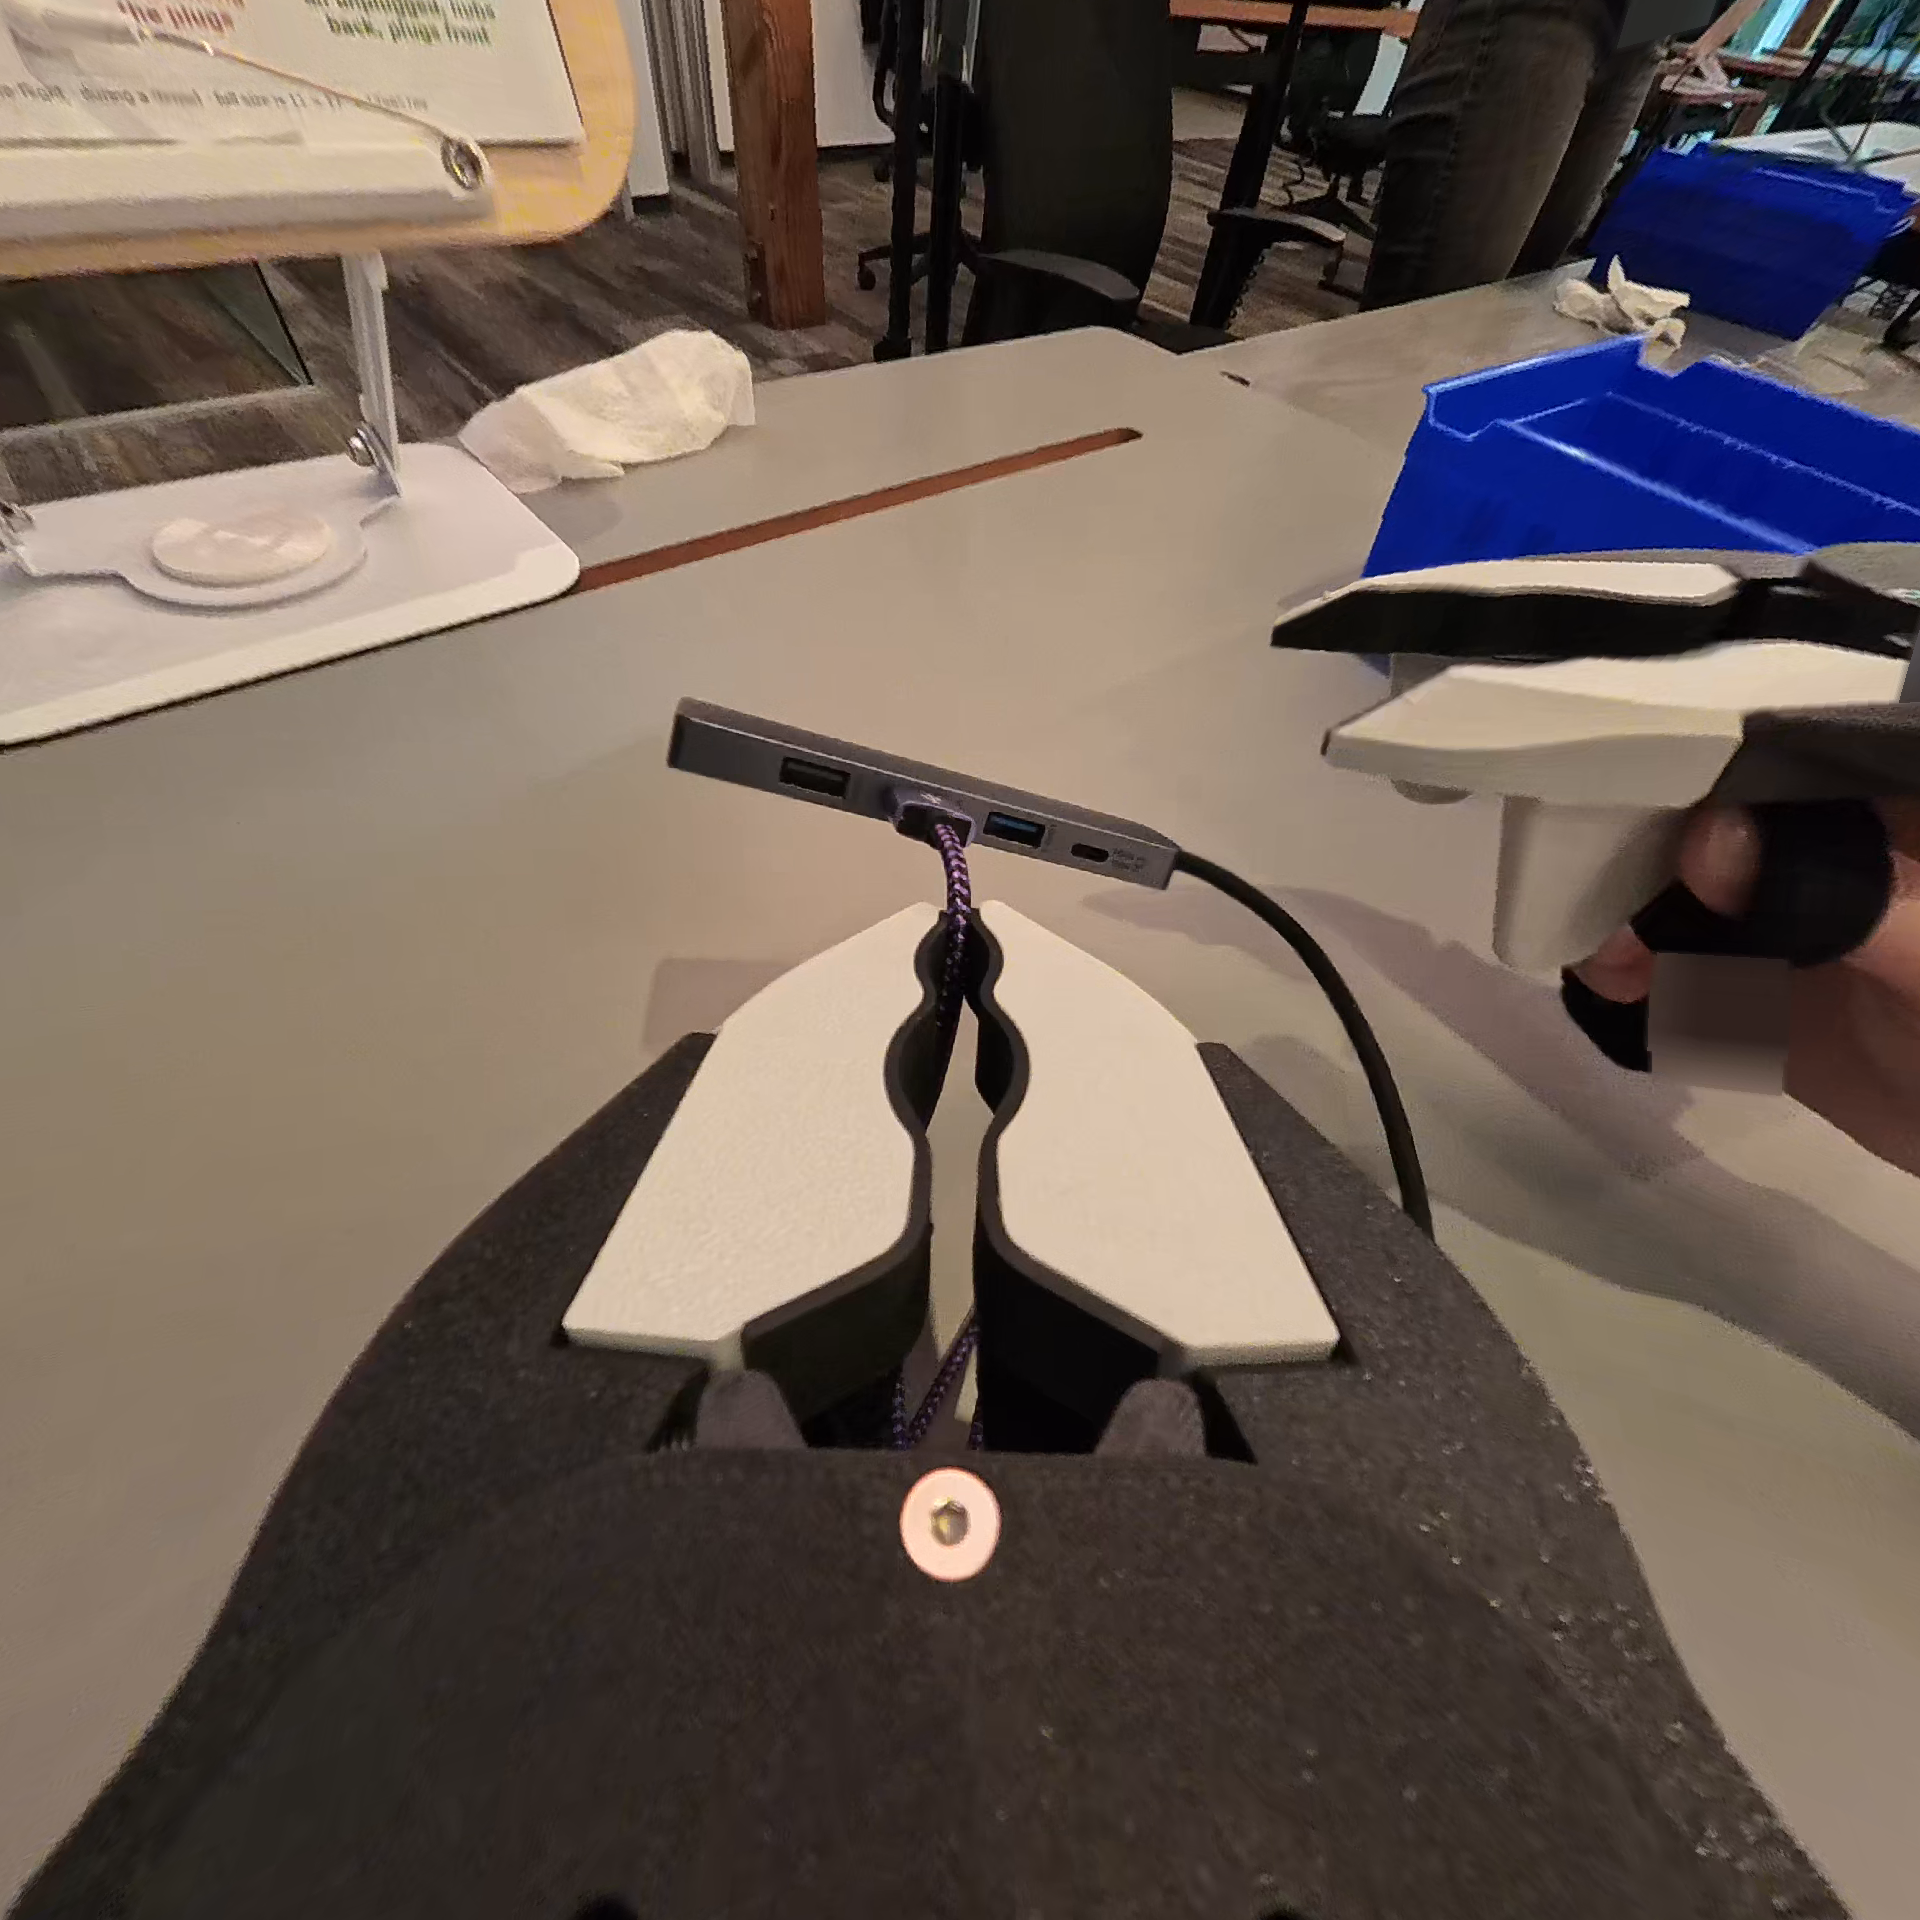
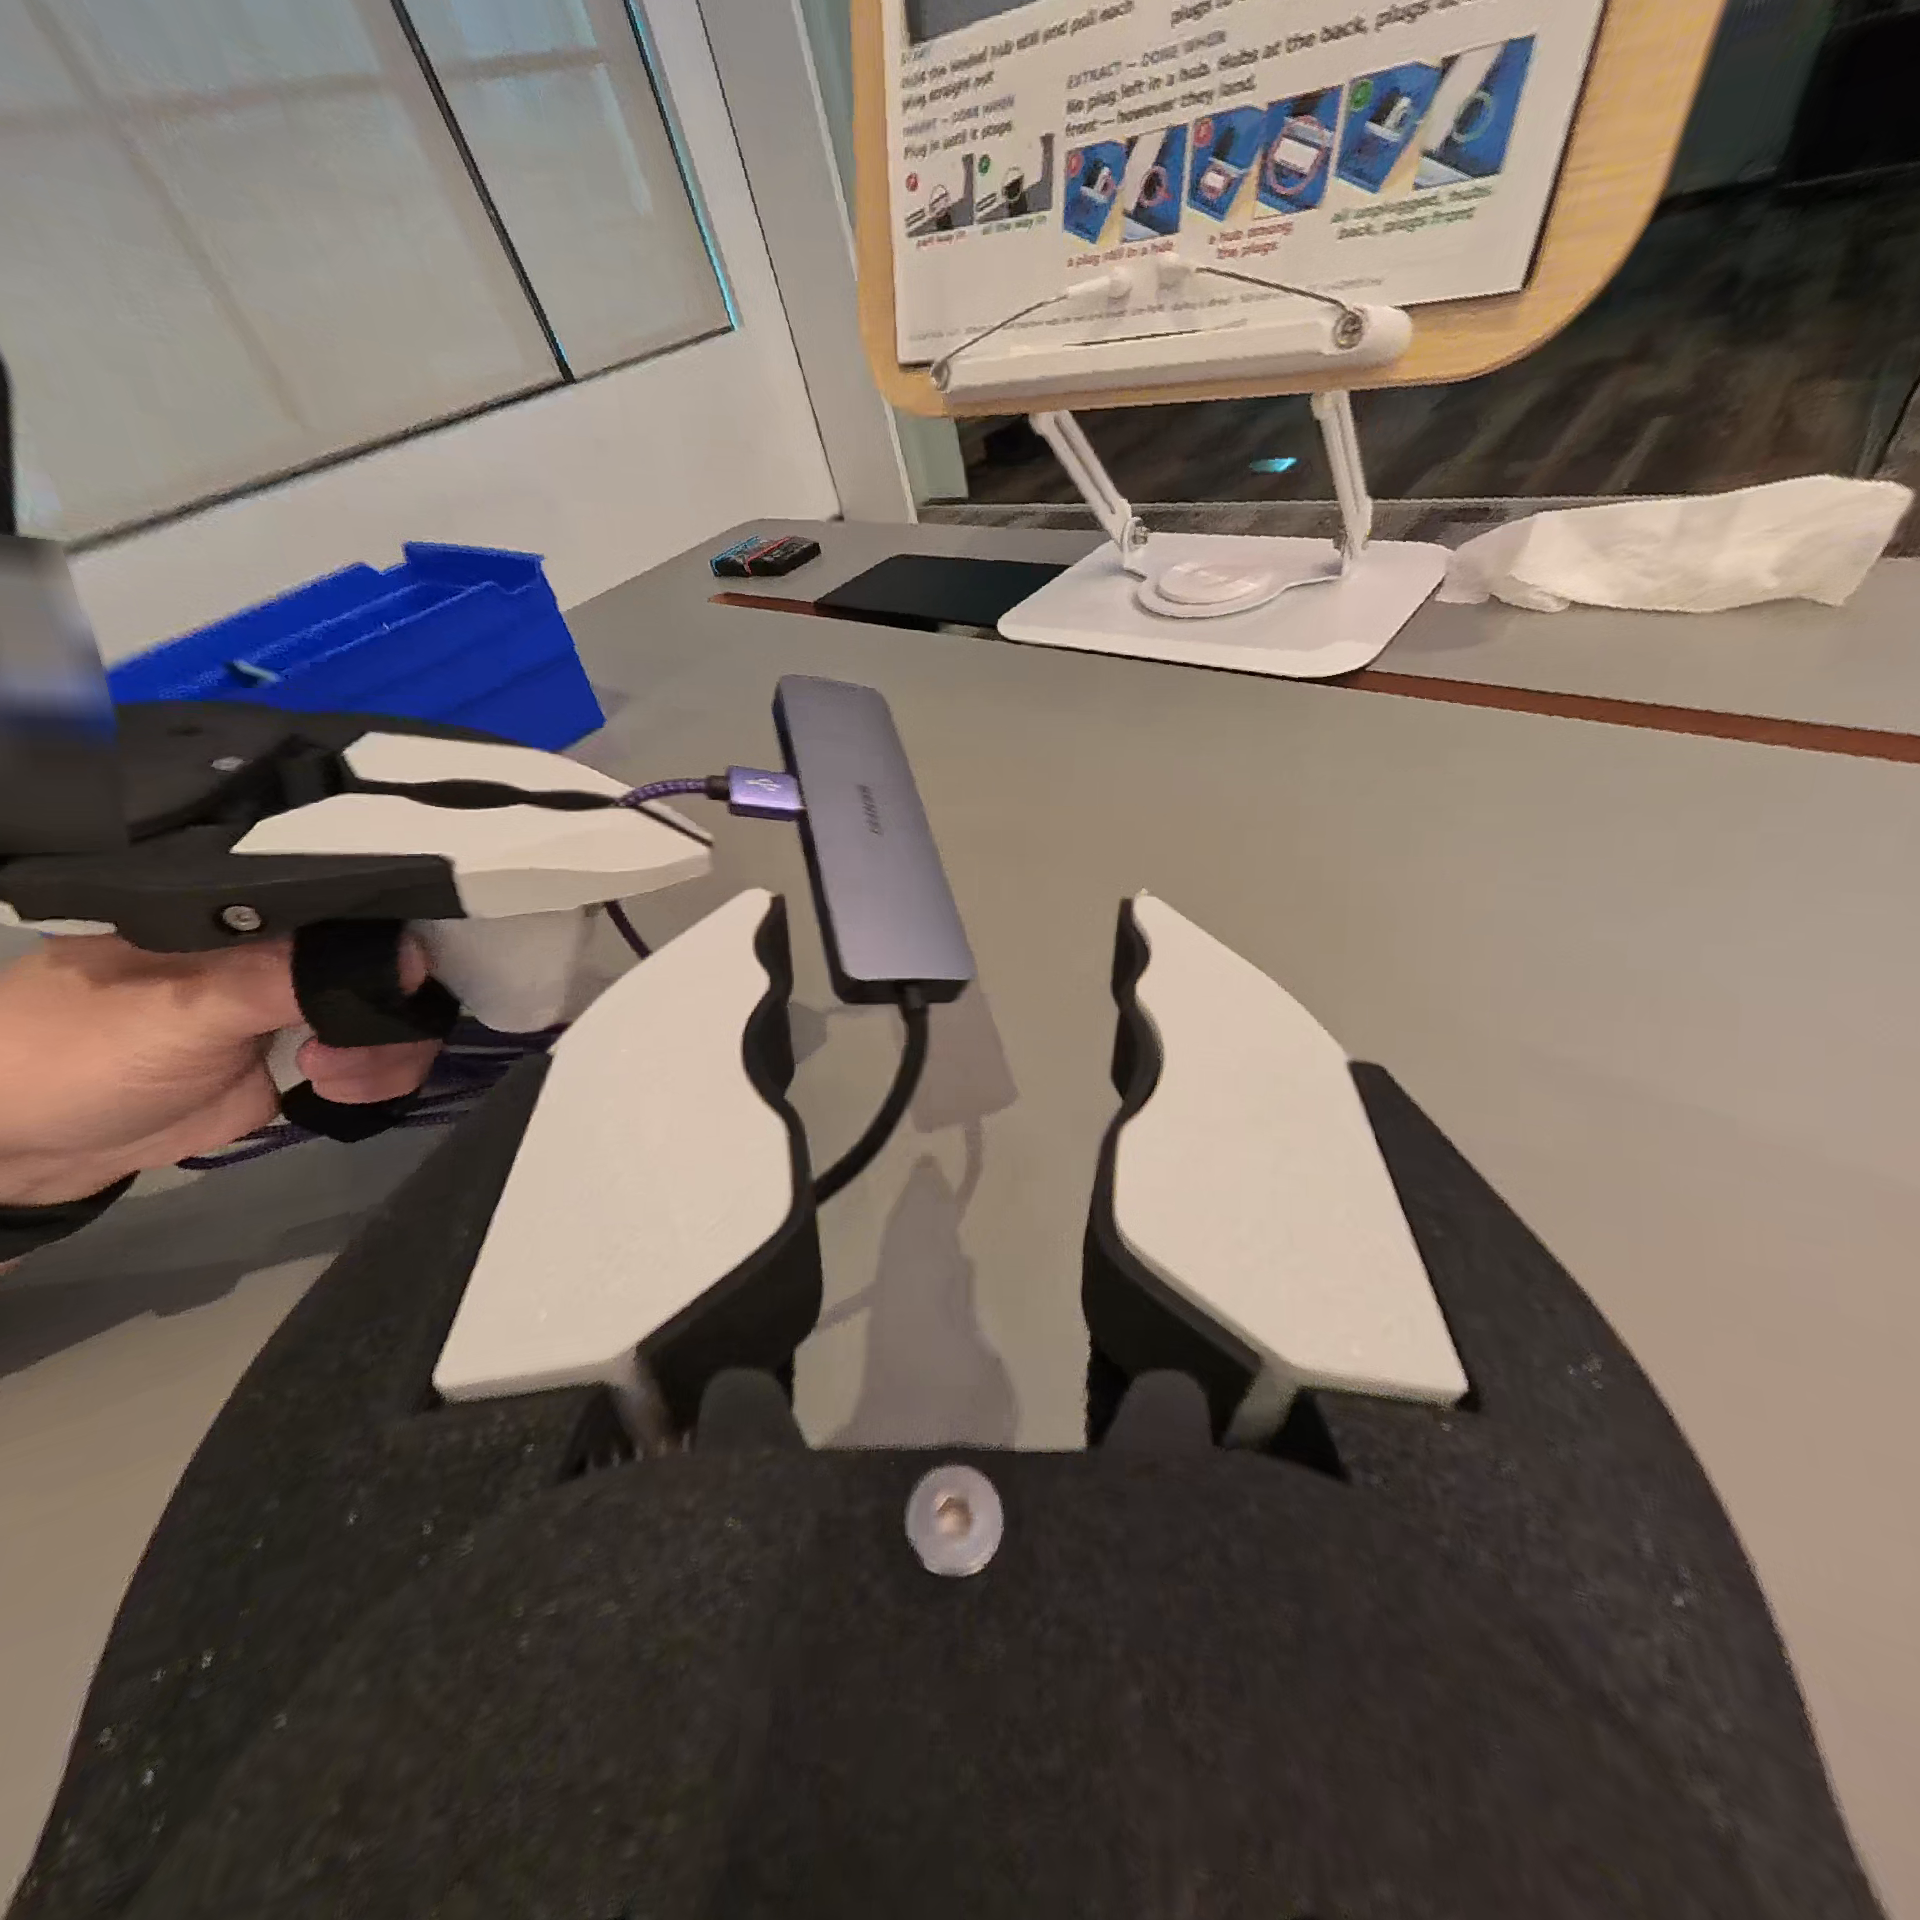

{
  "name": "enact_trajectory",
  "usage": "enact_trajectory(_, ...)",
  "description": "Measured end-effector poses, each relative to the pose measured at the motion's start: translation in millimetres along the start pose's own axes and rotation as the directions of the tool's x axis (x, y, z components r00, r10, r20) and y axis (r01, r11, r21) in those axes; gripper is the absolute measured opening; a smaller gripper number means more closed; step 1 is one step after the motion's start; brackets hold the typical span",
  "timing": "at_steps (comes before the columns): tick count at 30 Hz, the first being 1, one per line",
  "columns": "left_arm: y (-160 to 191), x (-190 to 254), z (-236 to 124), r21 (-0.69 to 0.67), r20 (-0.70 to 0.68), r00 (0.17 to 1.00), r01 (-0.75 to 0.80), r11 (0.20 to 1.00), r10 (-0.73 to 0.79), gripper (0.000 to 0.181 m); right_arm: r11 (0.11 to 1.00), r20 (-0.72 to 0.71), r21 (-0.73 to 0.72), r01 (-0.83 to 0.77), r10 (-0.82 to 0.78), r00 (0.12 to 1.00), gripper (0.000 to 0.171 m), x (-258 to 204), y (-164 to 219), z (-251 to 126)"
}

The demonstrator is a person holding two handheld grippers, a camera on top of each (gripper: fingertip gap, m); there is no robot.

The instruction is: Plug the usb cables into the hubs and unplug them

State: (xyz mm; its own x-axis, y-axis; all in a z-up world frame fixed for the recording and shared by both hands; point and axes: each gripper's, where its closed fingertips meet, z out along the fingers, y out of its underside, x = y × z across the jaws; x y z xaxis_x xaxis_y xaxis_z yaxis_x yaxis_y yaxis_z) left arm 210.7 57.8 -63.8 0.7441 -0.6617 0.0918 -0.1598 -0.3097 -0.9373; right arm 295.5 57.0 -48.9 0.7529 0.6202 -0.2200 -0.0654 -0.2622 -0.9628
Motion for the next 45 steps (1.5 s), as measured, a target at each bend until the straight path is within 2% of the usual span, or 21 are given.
enact_trajectory(3,-10,2,-7,0.033,-0.012,1.000,0.011,0.999,-0.011,0.001,0.998,0.012,-0.001,-0.062,0.062,0.998,0.050,24,10,-1)
enact_trajectory(6,-24,5,-17,0.069,-0.028,0.999,0.027,0.997,-0.025,0.001,0.995,-0.039,-0.068,-0.070,0.068,0.997,0.053,43,34,0)
enact_trajectory(9,-43,8,-29,0.125,-0.043,0.998,0.040,0.991,-0.035,0.001,0.992,0.045,-0.098,-0.079,0.084,0.995,0.065,21,44,11)
enact_trajectory(10,-50,9,-32,0.144,-0.050,0.998,0.051,0.988,-0.044,0.001,0.996,0.097,-0.068,-0.060,0.066,0.993,0.069,5,39,16)
enact_trajectory(13,-65,14,-40,0.186,-0.066,0.997,0.057,0.981,-0.045,0.001,0.990,0.179,0.138,-0.005,-0.020,0.984,0.080,-35,3,20)
enact_trajectory(16,-71,18,-43,0.208,-0.059,0.998,0.037,0.977,-0.025,0.001,0.945,0.227,0.320,-0.072,-0.003,0.974,0.077,-56,-33,13)
enact_trajectory(19,-68,24,-44,0.204,-0.082,0.996,0.043,0.978,-0.027,0.001,0.899,0.251,0.411,-0.148,0.045,0.967,0.067,-56,-53,7)
enact_trajectory(27,-66,34,-45,0.214,-0.053,0.998,-0.034,0.976,0.046,0.001,0.938,0.261,0.312,-0.149,0.066,0.963,0.055,-63,-51,15)
enact_trajectory(31,-64,31,-45,0.223,-0.012,0.997,-0.074,0.972,0.078,0.001,0.932,0.298,0.290,-0.216,0.127,0.946,0.052,-68,-55,13)
enact_trajectory(33,-62,30,-46,0.224,-0.014,0.998,-0.061,0.973,0.066,0.001,0.926,0.287,0.277,-0.256,0.175,0.942,0.043,-64,-55,12)
enact_trajectory(37,-60,30,-46,0.225,-0.013,0.998,-0.058,0.973,0.062,0.001,0.917,0.285,0.261,-0.303,0.227,0.931,0.040,-62,-53,11)
enact_trajectory(45,-64,31,-50,0.250,0.030,0.990,-0.141,0.958,0.138,0.001,0.972,0.259,0.185,-0.148,0.098,0.961,0.039,-65,-42,10)
